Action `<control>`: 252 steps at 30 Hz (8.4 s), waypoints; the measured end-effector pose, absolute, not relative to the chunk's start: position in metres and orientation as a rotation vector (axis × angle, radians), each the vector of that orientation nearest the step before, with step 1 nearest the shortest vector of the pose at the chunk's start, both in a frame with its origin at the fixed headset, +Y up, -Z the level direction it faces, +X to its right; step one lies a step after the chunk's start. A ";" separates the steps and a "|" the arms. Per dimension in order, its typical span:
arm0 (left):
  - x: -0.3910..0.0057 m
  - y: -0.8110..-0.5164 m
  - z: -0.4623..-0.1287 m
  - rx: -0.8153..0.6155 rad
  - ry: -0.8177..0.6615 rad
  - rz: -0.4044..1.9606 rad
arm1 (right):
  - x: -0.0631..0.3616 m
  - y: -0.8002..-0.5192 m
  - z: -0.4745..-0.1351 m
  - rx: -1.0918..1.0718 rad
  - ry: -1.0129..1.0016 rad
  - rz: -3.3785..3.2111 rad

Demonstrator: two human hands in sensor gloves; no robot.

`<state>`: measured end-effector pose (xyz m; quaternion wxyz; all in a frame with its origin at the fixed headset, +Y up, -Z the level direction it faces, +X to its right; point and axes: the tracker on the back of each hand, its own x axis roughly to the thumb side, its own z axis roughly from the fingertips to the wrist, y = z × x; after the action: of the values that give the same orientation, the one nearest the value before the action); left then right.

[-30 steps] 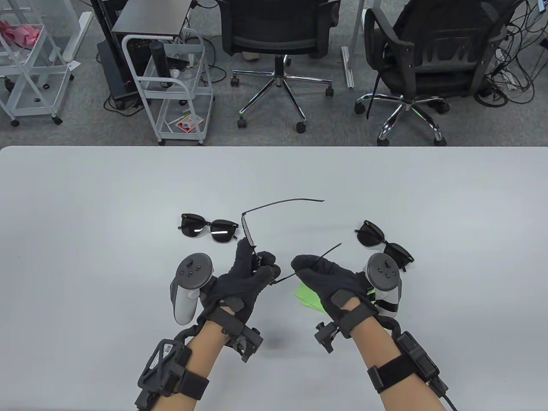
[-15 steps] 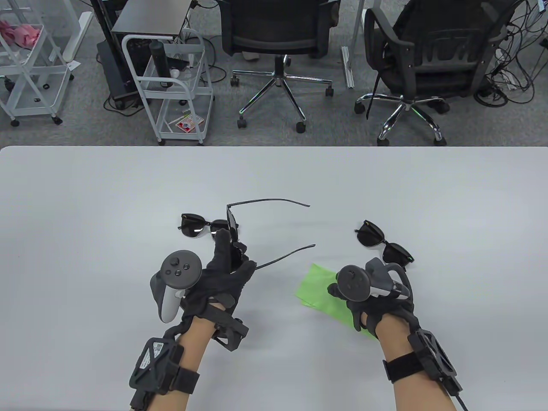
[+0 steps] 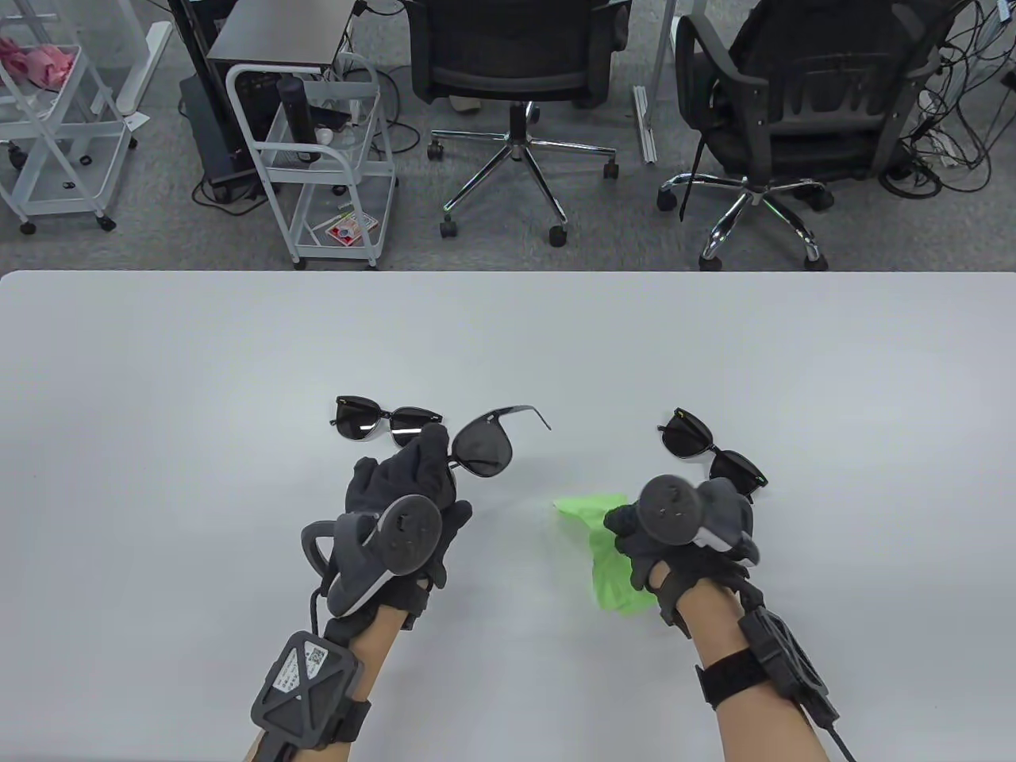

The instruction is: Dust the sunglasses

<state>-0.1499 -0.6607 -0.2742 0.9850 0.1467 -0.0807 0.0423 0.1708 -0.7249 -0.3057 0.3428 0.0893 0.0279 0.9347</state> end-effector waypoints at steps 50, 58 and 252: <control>-0.075 -0.625 -0.275 0.356 -0.260 -0.200 | 0.122 -0.702 -0.304 0.047 -0.138 1.465; -0.111 -0.647 -0.289 0.279 -0.204 0.090 | 0.126 -0.714 -0.313 0.036 -0.082 1.464; -0.090 -0.625 -0.253 0.407 -0.462 0.132 | 0.102 -0.704 -0.285 0.235 -0.046 1.633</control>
<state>-0.0895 -0.6248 -0.2530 0.9509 0.2001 -0.2270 0.0647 0.1021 -0.7041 -0.2851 0.6785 0.1046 -0.0203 0.7269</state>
